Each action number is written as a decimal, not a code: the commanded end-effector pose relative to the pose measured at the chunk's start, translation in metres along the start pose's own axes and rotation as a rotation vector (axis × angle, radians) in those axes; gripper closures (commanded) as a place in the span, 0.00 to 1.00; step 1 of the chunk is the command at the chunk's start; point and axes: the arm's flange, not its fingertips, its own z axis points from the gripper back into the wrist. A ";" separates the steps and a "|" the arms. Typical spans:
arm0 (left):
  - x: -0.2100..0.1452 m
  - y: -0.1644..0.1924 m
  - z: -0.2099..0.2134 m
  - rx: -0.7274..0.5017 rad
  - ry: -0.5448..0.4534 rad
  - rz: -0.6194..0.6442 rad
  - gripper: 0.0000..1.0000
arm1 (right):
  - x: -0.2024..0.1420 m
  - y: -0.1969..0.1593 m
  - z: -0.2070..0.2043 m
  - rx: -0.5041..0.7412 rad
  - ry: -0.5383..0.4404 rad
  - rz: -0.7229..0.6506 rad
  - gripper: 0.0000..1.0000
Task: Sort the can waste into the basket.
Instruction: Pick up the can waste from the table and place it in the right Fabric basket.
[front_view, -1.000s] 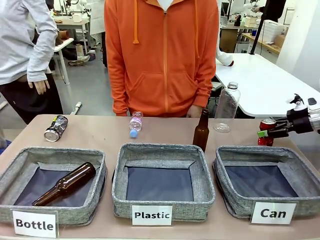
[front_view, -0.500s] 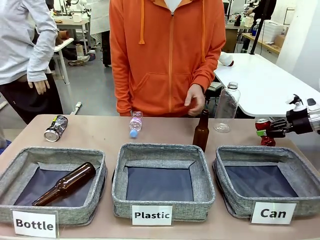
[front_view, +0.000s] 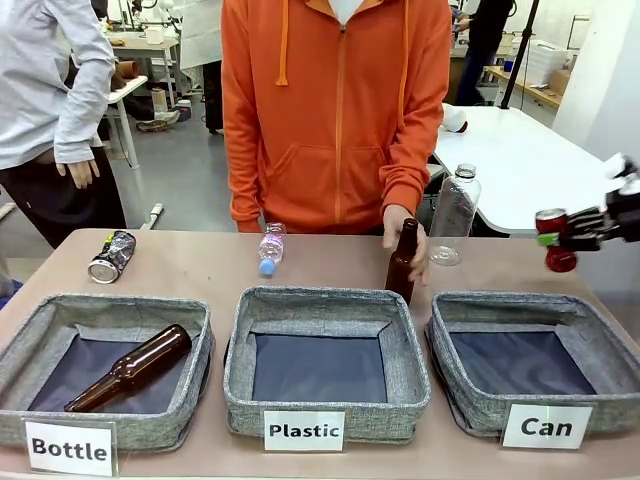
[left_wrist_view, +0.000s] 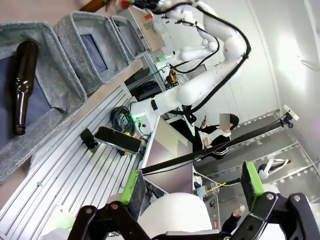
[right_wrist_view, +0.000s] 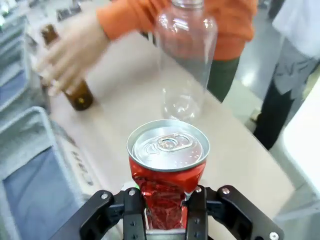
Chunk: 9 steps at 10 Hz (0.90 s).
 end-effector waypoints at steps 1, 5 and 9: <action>0.001 -0.002 0.002 -0.010 -0.002 -0.018 0.00 | 0.035 0.073 0.059 0.068 0.127 0.006 1.00; 0.001 -0.002 0.002 -0.010 -0.002 -0.018 0.00 | 0.075 0.173 0.046 0.255 0.342 0.267 1.00; 0.001 -0.002 0.002 -0.010 -0.002 -0.018 0.00 | 0.081 0.192 -0.009 0.206 0.505 0.351 1.00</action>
